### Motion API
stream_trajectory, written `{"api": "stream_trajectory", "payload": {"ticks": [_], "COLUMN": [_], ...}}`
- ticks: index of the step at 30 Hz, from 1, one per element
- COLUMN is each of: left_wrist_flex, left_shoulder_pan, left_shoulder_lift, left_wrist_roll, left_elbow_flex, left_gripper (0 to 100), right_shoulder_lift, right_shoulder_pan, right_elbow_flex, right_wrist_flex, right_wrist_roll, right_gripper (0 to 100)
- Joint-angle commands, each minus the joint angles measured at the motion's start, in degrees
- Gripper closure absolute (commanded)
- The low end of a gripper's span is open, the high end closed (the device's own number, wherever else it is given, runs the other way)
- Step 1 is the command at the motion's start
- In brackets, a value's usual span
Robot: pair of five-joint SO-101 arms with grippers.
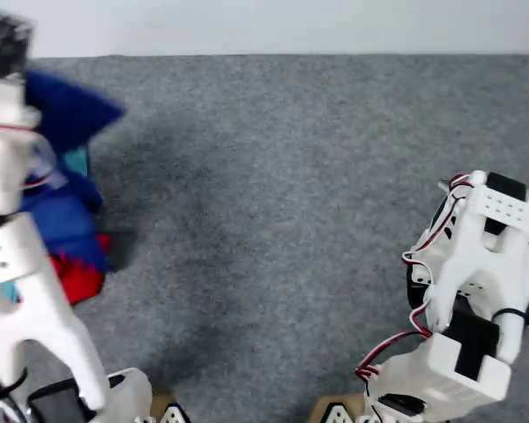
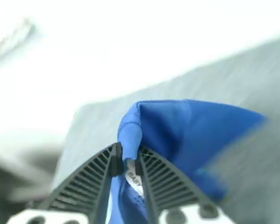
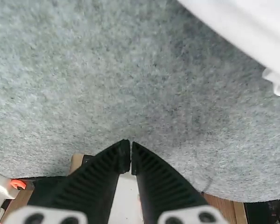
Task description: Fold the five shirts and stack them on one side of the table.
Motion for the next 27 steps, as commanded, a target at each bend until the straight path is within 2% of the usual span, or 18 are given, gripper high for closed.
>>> {"api": "stream_trajectory", "payload": {"ticks": [1, 7, 10, 12, 16, 20, 23, 27], "left_wrist_flex": [-8.5, -20.4, -21.0, -20.0, -14.5, -4.6, 0.0, 0.6], "left_shoulder_pan": [12.7, 33.3, 40.8, 42.6, 41.5, 33.8, 27.2, 17.3], "left_shoulder_lift": [-2.1, -2.0, -2.0, -2.0, -2.5, -2.5, -2.1, -2.3], "left_wrist_roll": [6.7, 9.1, 9.0, 9.0, 9.0, 8.7, 3.6, -4.0], "left_elbow_flex": [-2.1, -2.1, -1.9, -1.2, 3.4, 8.3, 14.5, 27.0], "left_gripper": [100, 100, 100, 100, 100, 100, 100, 99], "right_shoulder_lift": [-3.3, -3.4, -3.4, -3.4, -3.4, -3.4, -3.4, -3.4], "right_shoulder_pan": [-0.2, 3.3, 6.1, 7.2, 6.9, 3.0, -1.3, -7.5], "right_elbow_flex": [0.1, 0.2, 0.2, 0.2, 0.2, 0.2, 0.1, -0.2], "right_wrist_flex": [2.5, 2.5, 2.5, 2.5, 2.5, 2.5, 2.5, 2.5], "right_wrist_roll": [-0.7, -0.7, -0.7, -0.7, -0.7, -0.7, -0.7, -0.7], "right_gripper": [99.0, 99.0, 99.0, 99.0, 99.0, 99.0, 99.0, 99.0]}}
